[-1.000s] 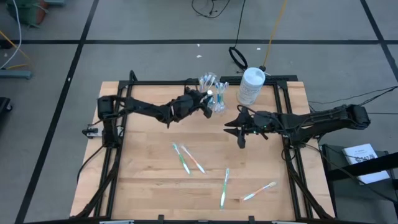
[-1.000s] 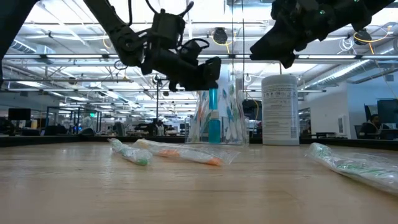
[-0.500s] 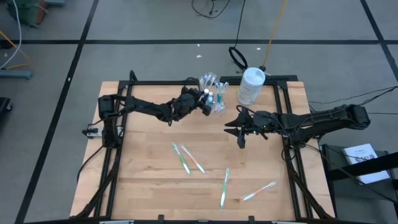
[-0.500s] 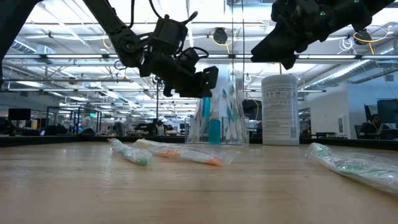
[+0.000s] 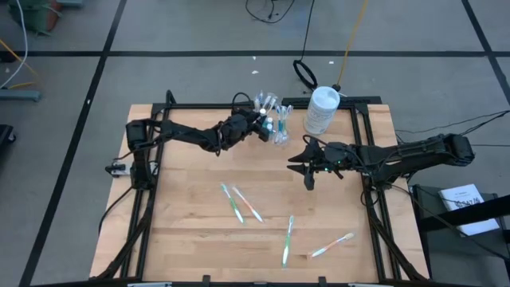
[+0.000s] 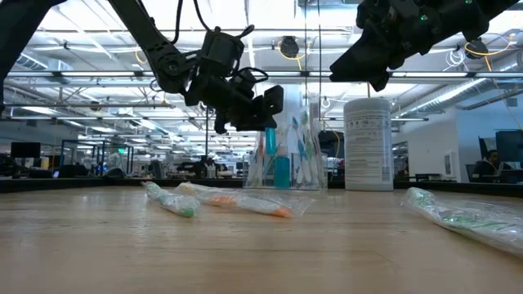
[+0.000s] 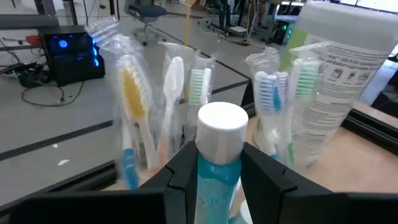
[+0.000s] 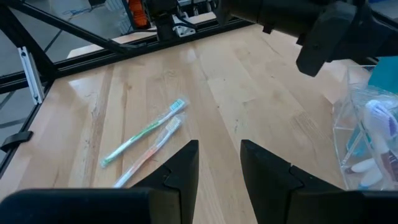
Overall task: Pick & Place toothbrushing station
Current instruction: Put the blue mouthwash into the transparent organizer
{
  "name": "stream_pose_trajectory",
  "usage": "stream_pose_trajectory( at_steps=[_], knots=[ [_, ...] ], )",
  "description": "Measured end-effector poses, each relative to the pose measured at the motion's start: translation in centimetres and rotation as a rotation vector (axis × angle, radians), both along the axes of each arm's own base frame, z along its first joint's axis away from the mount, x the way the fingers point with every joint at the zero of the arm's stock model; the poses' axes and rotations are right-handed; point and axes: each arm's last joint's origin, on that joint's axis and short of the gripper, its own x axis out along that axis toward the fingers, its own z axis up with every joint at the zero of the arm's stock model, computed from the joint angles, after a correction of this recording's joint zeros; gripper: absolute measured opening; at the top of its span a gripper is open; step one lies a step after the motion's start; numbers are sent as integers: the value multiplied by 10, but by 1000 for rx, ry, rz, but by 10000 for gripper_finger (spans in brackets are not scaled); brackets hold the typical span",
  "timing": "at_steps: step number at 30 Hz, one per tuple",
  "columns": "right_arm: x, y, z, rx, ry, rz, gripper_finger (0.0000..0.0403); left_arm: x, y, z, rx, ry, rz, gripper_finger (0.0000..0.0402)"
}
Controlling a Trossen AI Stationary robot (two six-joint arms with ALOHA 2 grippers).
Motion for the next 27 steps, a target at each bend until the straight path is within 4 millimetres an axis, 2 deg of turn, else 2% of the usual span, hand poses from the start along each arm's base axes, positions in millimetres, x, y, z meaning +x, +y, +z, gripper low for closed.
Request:
stream_pose_trajectory(
  at_steps=[7,20,27],
  knots=[
    [0,0,0,0,4,0,110,3,-3,-16,-12,55,-31,95],
    [0,0,-1,0,12,0,110,1,-2,-19,15,140,-33,96],
    [0,0,-1,0,11,0,110,1,-2,-20,56,187,-52,134]
  ],
)
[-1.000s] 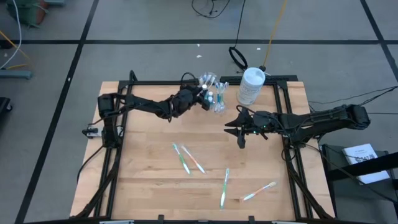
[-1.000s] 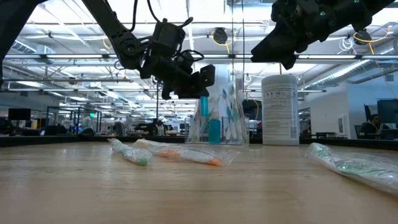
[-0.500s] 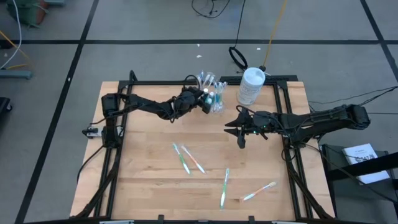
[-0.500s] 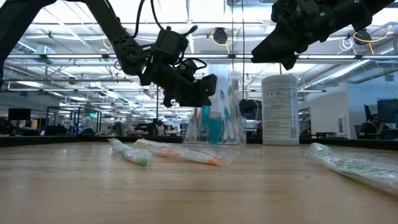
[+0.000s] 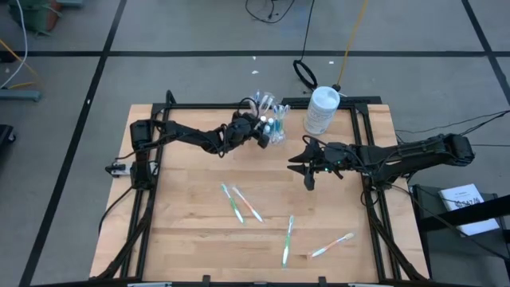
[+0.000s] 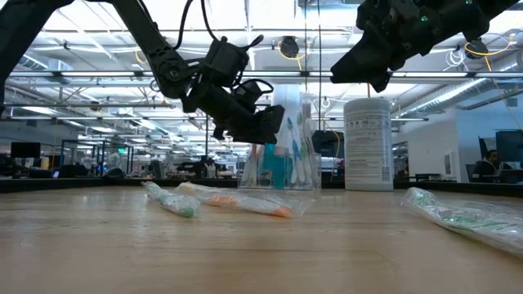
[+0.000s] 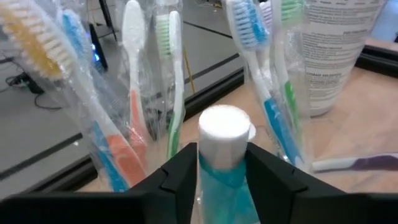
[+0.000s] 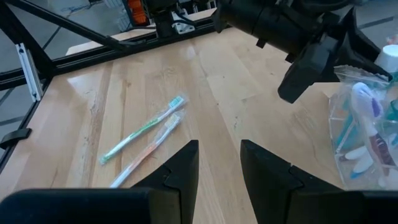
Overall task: Pick & Place toothbrushing station
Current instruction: Put the blue mouthwash into the transparent organizer, then put the green toothbrush into the transparent organizer
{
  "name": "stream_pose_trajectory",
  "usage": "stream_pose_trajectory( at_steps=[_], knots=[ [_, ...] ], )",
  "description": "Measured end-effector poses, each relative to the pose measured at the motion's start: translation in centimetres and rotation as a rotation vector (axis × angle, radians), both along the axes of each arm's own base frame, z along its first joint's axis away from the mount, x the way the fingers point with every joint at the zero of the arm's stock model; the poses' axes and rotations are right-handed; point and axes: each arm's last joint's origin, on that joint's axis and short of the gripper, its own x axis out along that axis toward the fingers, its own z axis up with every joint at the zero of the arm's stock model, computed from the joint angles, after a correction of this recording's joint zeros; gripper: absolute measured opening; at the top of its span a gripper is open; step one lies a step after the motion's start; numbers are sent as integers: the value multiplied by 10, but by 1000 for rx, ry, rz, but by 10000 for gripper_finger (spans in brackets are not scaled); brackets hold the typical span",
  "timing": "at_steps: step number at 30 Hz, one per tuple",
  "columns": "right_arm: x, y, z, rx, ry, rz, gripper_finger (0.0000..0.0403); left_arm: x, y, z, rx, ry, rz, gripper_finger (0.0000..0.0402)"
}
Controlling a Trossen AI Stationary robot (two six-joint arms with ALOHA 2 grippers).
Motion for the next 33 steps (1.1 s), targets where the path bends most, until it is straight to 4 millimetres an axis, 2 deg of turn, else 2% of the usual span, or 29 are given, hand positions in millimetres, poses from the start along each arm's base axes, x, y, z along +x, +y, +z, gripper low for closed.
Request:
stream_pose_trajectory(
  at_steps=[7,13,16,21,28,33],
  knots=[
    [0,0,0,0,0,0,110,0,0,0,7,16,-11,176],
    [0,0,0,0,0,0,110,0,0,0,11,15,-12,187],
    [0,0,0,0,0,0,110,-1,-1,7,24,4,-16,188],
    [0,0,0,0,0,0,110,-7,-8,33,27,-5,-38,189],
    [0,0,0,0,0,0,110,-33,-42,72,-117,95,-170,189],
    [-1,0,-1,0,15,0,110,-57,-76,81,-381,219,-301,189]
  ],
)
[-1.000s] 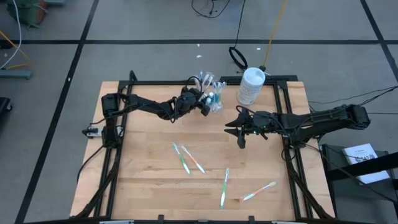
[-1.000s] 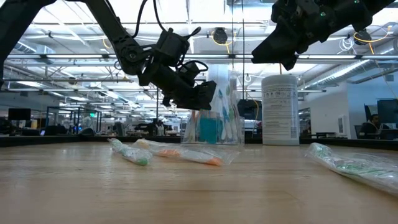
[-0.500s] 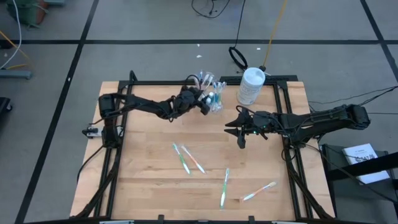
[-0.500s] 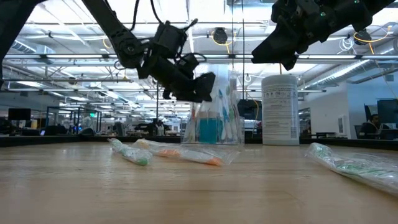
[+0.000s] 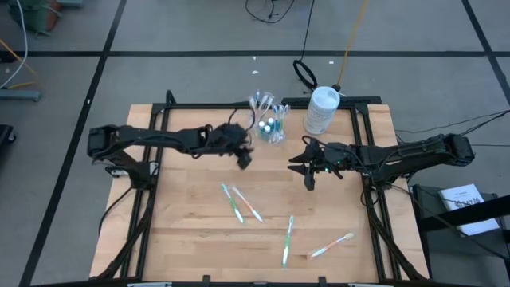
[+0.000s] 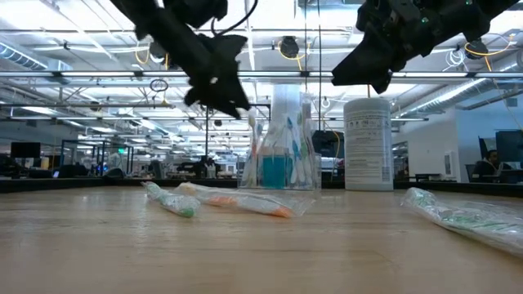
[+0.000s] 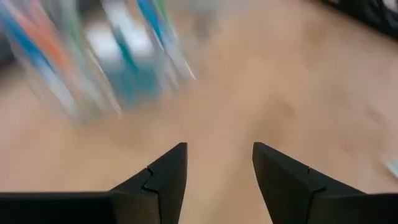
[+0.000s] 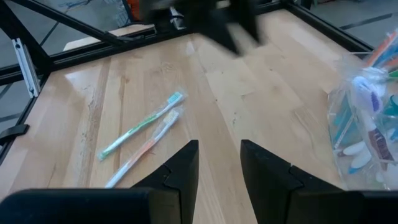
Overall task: Pick & Place toothbrushing station
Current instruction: Put the green toothbrush into the transparent organizer
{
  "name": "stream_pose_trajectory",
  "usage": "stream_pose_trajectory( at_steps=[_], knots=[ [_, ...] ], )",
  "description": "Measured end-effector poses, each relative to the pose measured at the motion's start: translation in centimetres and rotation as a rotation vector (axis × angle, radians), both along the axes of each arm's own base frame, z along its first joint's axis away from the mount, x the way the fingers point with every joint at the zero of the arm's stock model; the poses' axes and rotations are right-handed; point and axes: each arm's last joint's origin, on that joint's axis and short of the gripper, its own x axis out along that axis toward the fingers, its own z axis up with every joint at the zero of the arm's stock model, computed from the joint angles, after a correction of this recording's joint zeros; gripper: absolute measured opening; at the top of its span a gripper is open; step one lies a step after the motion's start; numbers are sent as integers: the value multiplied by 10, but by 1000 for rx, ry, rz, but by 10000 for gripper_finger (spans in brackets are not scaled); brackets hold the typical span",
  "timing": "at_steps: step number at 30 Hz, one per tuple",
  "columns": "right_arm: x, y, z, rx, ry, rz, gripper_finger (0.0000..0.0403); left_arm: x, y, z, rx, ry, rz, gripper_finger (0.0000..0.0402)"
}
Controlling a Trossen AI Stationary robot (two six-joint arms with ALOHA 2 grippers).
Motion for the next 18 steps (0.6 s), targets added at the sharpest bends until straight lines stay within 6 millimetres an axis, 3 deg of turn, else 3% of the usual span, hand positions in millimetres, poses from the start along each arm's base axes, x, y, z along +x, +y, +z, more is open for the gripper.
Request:
stream_pose_trajectory(
  at_steps=[9,18],
  knots=[
    [0,0,-1,0,12,0,110,-13,-72,-19,-417,235,-74,189],
    [0,-1,-1,-3,7,-1,110,-14,-134,-55,-431,321,184,189]
  ],
)
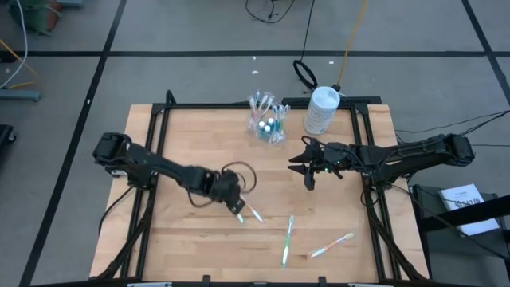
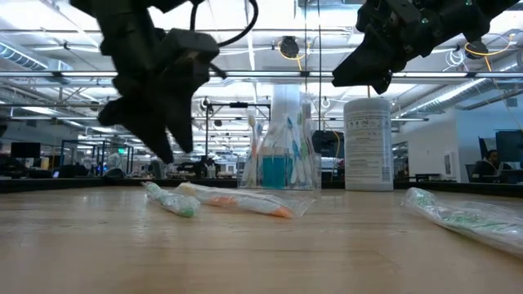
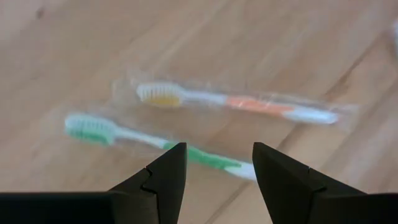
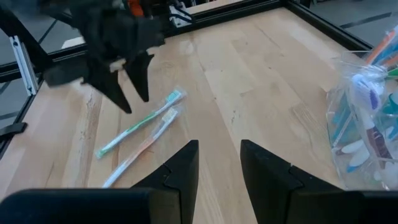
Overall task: Pick & Place toothbrushing station
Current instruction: Put the green toothbrush into the transparent organizer
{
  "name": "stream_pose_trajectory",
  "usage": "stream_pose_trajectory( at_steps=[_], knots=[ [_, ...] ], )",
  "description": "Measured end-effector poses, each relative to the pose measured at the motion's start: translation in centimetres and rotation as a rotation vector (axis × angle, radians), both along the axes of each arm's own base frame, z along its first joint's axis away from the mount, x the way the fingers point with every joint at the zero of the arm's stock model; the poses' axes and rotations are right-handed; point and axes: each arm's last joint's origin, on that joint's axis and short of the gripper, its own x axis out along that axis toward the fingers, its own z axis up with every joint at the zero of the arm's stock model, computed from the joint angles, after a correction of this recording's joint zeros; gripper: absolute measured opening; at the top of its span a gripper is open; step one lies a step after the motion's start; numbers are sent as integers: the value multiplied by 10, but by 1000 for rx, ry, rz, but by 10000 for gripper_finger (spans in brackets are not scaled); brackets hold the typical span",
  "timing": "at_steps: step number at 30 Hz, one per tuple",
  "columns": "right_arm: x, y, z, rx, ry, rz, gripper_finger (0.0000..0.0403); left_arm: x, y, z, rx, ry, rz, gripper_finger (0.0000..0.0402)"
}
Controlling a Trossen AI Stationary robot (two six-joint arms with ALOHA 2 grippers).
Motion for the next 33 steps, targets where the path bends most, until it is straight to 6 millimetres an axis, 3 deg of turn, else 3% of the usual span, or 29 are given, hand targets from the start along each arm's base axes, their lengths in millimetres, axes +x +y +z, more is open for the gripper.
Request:
stream_pose_trajectory(
  at_steps=[5,11,22,25,33],
  knots=[
    [0,0,0,-29,0,12,110,-3,-14,-22,7,66,218,189],
    [0,0,0,-81,4,35,110,-9,-10,-47,45,178,518,189],
    [2,0,4,-206,-23,85,110,-4,0,-54,166,126,531,185],
    [2,0,4,-235,-23,97,110,-4,3,-54,187,142,496,159],
    [3,0,8,-263,-59,102,110,-2,15,-54,222,165,455,41]
  ],
)
